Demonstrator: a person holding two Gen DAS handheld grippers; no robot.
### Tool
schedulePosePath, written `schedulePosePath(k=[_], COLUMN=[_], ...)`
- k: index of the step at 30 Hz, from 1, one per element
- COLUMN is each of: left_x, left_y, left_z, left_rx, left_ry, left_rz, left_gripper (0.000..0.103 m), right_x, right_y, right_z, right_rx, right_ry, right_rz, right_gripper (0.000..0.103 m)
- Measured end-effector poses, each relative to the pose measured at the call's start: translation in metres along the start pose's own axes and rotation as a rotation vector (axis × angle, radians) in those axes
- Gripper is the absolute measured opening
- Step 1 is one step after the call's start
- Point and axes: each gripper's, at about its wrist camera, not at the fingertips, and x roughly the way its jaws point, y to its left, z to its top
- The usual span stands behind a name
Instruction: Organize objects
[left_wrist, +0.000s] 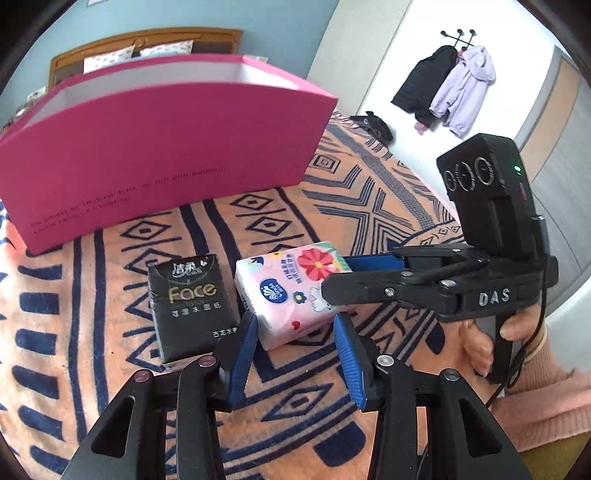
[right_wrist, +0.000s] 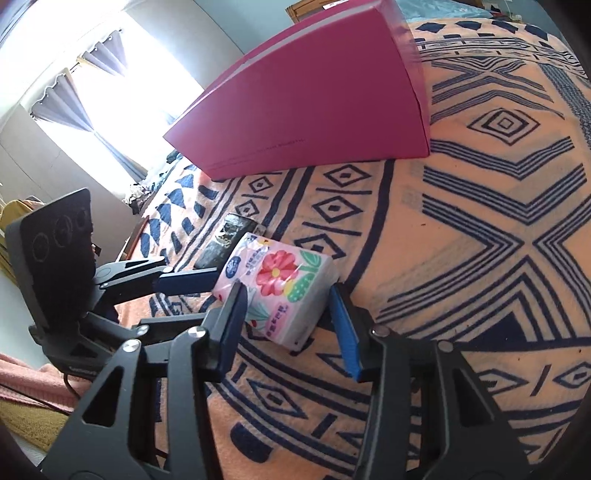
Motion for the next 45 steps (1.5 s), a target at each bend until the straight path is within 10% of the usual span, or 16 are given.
schedulePosePath(k=[45], left_x=[-0.043], left_y=[-0.013], left_z=[0.066], left_rx=[0.074], left_ry=[-0.203], left_rz=[0.009], left_gripper=[0.042], right_x=[-0.056], right_y=[0.049], right_z=[0.051], right_rx=[-0.156], right_ry=[-0.206], right_rz=[-0.069], right_gripper=[0.049])
